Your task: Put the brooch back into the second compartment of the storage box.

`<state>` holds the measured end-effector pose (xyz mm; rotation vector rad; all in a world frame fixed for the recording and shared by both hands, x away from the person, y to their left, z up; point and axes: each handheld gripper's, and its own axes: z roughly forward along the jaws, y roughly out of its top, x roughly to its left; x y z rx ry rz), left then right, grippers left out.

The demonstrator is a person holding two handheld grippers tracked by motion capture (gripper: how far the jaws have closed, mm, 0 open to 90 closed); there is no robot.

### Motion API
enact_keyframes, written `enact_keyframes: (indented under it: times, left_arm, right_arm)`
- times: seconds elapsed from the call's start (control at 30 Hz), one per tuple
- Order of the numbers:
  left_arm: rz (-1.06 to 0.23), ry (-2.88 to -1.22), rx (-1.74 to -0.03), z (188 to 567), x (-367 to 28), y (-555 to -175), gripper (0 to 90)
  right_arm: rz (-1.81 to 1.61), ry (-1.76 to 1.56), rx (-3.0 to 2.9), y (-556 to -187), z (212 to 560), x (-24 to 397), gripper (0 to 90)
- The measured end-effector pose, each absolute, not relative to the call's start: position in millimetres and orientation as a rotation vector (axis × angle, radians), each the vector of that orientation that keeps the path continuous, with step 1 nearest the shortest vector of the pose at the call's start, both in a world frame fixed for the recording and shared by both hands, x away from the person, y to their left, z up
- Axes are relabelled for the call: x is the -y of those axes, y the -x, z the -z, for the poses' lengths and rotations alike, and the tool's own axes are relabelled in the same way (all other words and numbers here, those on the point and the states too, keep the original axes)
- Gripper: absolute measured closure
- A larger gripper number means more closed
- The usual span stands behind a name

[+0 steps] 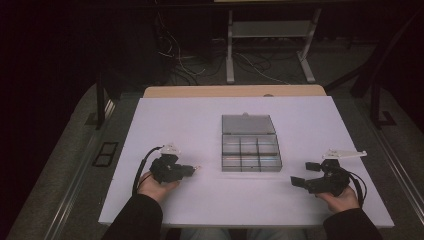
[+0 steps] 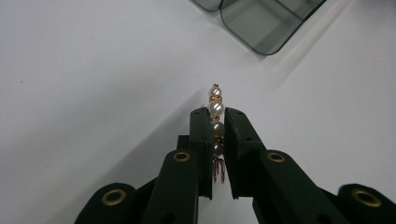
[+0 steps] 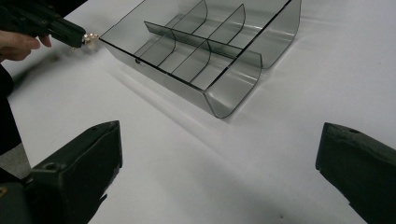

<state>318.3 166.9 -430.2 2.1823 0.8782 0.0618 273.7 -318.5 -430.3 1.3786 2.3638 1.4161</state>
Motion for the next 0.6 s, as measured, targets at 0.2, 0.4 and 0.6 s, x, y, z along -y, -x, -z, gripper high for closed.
enact_keyframes:
  times: [0.2, 0.4, 0.6]
  left_arm:
    - [-0.067, -2.133, -0.875, 423, -173, -316, 81.1]
    - [-0.093, -2.111, -0.857, 414, -176, -314, 81.0]
    - [-0.112, -2.086, -0.836, 404, -178, -312, 81.1]
  right_arm:
    - [-1.415, -1.376, -2.367, -274, 431, 318, 0.3]
    - [-1.414, -1.375, -2.371, -274, 431, 318, 0.4]
    - [-1.413, -1.376, -2.375, -274, 431, 318, 0.4]
